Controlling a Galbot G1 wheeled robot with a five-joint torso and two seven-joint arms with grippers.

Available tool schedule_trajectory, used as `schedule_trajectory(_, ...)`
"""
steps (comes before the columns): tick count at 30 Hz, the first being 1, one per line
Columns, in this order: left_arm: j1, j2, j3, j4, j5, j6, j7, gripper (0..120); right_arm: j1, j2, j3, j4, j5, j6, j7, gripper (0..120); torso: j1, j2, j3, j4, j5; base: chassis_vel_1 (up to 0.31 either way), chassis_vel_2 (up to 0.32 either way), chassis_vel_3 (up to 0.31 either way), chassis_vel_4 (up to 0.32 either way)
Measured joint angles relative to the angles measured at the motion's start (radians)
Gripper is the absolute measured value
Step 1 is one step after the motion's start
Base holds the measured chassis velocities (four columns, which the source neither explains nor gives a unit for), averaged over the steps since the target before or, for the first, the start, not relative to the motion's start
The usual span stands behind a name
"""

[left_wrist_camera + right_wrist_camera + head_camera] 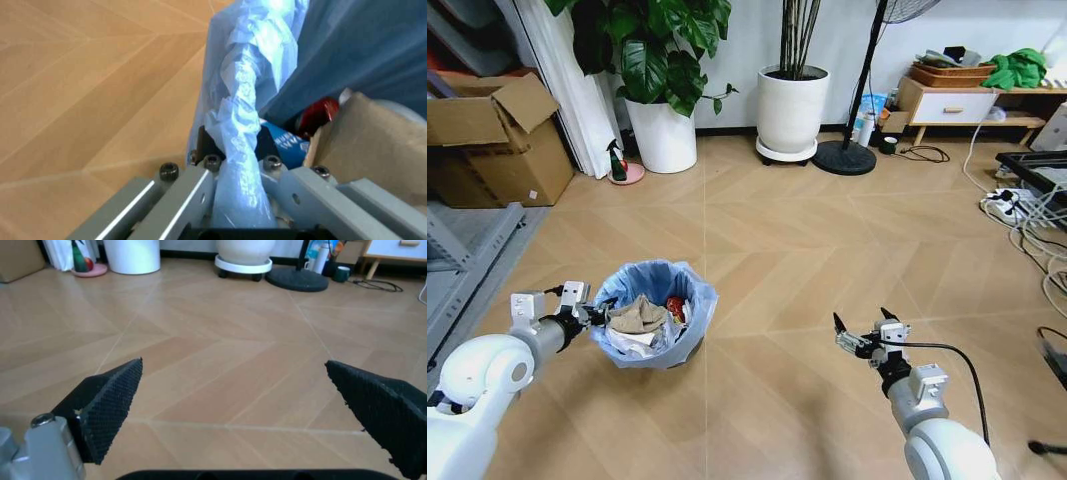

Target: Pick up the trash bin and place the garbage on the floor into it.

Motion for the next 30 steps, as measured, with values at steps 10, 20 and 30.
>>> schedule_trajectory(10,0.000,-0.002,0.001,0.002,0.001,0.000,0.001,0,0.008,-0.001,-0.001,-0.014,0.011,0.012,-0.010,100,0.000,0.000,0.000,0.0002,0.0003,0.199,-0.203,-0.200,0.201)
schedule_trajectory(20,0.005,-0.011,0.001,-0.002,0.001,0.000,-0.001,0,0.011,-0.003,0.001,-0.023,0.023,0.019,-0.010,100,0.000,0.000,0.000,0.0000,0.0003,0.004,0.003,0.008,0.004)
schedule_trajectory(30,0.019,-0.016,0.000,-0.005,0.005,0.000,-0.003,0,-0.009,-0.001,0.008,-0.026,0.025,0.034,-0.013,100,0.000,0.000,0.000,0.0001,0.0001,-0.005,0.006,0.003,-0.003)
